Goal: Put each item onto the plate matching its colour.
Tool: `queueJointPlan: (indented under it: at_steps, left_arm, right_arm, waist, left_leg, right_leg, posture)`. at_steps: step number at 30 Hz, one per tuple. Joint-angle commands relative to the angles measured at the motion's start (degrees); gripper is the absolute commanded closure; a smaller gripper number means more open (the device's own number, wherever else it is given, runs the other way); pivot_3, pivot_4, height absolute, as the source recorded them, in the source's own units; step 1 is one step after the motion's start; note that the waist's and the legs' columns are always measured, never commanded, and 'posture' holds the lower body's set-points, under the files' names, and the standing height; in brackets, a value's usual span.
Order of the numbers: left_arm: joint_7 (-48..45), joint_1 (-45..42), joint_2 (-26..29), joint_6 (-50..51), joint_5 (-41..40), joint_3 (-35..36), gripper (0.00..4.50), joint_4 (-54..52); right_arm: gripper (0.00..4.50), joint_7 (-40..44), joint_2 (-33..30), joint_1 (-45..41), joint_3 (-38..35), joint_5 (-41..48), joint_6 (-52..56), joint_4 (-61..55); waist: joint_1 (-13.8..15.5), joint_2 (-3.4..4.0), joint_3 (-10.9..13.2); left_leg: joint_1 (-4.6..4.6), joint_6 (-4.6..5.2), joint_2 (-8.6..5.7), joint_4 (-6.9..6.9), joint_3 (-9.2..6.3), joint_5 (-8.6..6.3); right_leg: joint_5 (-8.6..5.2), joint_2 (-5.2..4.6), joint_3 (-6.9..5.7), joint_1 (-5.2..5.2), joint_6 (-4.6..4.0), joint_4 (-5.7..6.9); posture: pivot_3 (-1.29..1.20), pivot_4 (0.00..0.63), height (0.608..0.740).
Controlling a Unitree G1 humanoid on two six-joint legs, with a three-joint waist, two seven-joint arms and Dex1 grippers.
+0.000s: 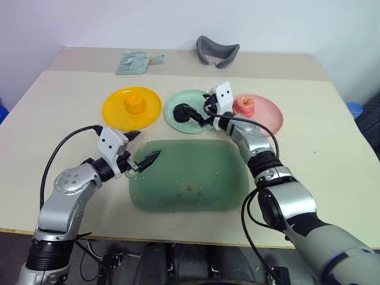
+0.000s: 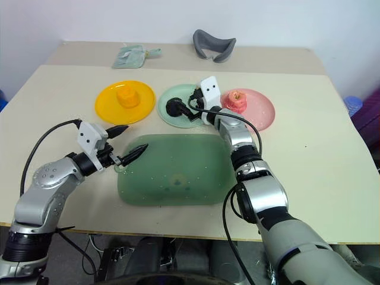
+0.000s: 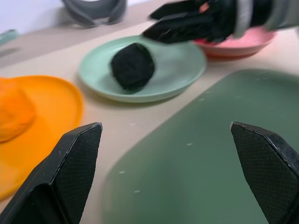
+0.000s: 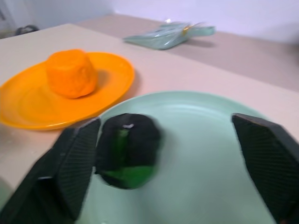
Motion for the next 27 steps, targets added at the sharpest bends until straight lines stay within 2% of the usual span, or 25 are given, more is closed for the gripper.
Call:
queueJointPlan:
  at_steps: [1,6,12,15,18,27]
  left_arm:
    - [1.7,-0.4,-0.7,-6.1,3.1,1.4,0.00,2.1]
    - [0.4,0.6,0.3,-10.4,3.3,4.0,0.00,6.8]
    - [-6.2,6.9,2.8,-11.2,-4.7,11.9,0.00,6.2]
    - [-8.3,9.2,4.4,-9.0,-8.3,14.8,0.00,4.6]
    - [-9.2,10.8,5.2,-7.9,-9.1,15.3,0.00,3.6]
    - [-8.8,11.8,5.1,-6.1,-8.7,14.4,0.00,2.7]
  right_arm:
    - [0.04,2.1,-4.0,6.2,-1.3,0.9,2.9,-14.3]
    - [0.04,3.0,-12.0,23.3,-3.7,2.8,10.9,-41.0]
    - [0.04,9.5,-23.1,49.0,-14.1,12.7,19.8,-64.8]
    - [0.04,10.0,-26.1,57.9,-20.3,15.3,21.2,-69.5]
    - [0.04,10.7,-27.6,63.0,-24.3,16.3,21.0,-71.1]
    - [0.04,12.8,-28.3,67.3,-27.8,16.5,17.4,-68.6]
  waist:
    - [0.3,0.00,0.0]
    - [0.4,0.00,0.0]
    - [0.1,0.00,0.0]
    - [0.2,0.00,0.0]
    - [0.3,-0.01,0.0]
    - [0.4,-0.02,0.0]
  left_leg:
    - [0.00,0.00,0.00,-0.01,0.00,0.00]
    - [-0.01,0.00,0.00,-0.01,-0.06,0.00]
    - [0.04,-0.01,0.02,-0.11,-0.10,-0.01]
    - [0.10,-0.01,0.02,-0.12,-0.13,-0.01]
    - [0.15,0.00,0.00,-0.07,-0.13,-0.02]
    - [0.17,0.02,-0.02,-0.04,-0.18,-0.03]
  right_leg:
    - [0.00,-0.01,-0.01,0.01,0.00,-0.02]
    - [0.00,-0.05,0.00,0.01,0.00,-0.03]
    - [0.00,-0.01,0.03,-0.01,0.00,-0.06]
    - [-0.01,0.00,0.02,0.05,-0.01,-0.07]
    - [0.00,-0.03,0.04,0.13,0.00,-0.07]
    - [-0.01,-0.01,0.04,0.17,-0.01,-0.07]
  posture:
    - [0.00,0.150,0.740]
    - [0.00,0.150,0.740]
    - [0.00,0.150,0.740]
    - [0.00,0.150,0.740]
    - [0.00,0.150,0.740]
    - [0.00,0.150,0.740]
